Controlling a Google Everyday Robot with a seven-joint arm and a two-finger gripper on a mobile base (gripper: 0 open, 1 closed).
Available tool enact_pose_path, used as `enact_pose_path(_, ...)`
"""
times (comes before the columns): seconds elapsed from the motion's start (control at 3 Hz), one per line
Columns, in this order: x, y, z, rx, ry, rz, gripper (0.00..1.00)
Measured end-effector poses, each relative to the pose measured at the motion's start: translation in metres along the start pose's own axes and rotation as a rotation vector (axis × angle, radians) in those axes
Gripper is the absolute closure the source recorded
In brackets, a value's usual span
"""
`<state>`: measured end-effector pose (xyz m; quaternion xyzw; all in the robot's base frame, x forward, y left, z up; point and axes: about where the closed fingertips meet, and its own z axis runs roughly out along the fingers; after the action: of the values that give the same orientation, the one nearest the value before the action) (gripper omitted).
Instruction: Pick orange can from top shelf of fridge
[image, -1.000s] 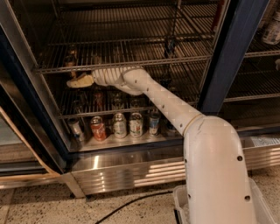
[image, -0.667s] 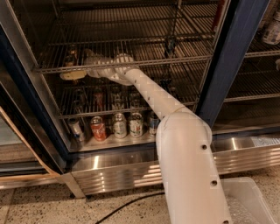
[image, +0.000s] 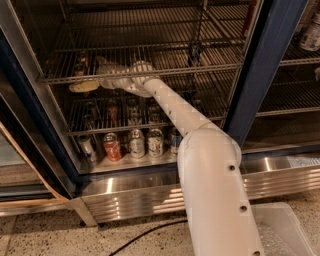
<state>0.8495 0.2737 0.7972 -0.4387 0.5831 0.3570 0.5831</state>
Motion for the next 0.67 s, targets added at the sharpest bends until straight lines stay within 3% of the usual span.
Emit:
enact_pose_path(0.33, 0.0088, 0.0052, 0.0098, -0.041, 0.009, -0.007, 0.0)
enact_pose_path(0.67, 0.0135, 0.0071, 0.0156, -0.049, 0.015, -0.004, 0.0)
